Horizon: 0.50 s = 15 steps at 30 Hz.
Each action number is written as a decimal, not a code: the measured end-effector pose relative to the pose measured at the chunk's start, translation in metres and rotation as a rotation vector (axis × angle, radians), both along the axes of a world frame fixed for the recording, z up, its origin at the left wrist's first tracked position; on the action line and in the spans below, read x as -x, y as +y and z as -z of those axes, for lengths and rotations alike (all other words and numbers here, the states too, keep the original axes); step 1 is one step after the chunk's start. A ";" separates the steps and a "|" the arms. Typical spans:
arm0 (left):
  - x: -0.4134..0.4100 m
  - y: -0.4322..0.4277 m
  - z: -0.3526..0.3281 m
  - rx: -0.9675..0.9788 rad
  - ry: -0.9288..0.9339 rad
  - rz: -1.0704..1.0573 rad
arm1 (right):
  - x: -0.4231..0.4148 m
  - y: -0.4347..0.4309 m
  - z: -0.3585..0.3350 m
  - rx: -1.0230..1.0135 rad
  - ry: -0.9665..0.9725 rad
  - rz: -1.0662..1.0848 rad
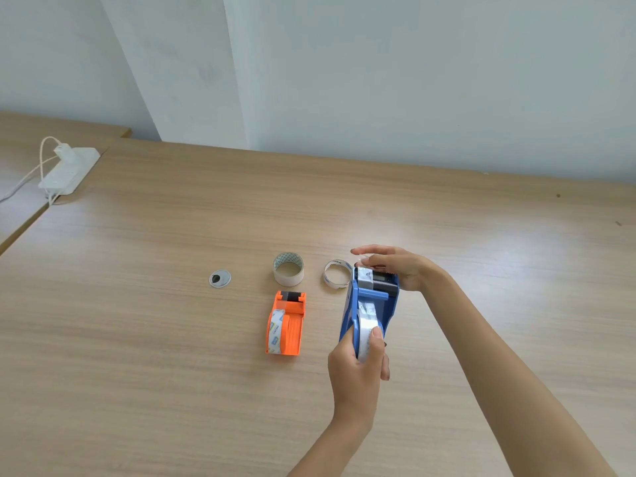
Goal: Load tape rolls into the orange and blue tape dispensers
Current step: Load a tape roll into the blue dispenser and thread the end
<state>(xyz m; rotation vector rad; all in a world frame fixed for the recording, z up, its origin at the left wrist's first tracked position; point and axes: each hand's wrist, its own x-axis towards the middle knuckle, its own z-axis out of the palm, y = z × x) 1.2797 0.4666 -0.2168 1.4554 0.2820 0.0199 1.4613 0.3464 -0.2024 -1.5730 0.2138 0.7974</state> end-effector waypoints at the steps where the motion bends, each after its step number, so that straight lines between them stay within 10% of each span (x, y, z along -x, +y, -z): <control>1: -0.003 0.000 0.000 0.001 -0.004 -0.003 | -0.001 -0.001 0.004 -0.017 0.018 0.005; 15: -0.036 -0.003 0.026 -0.036 0.044 -0.037 | 0.039 0.028 0.065 -0.347 0.173 0.052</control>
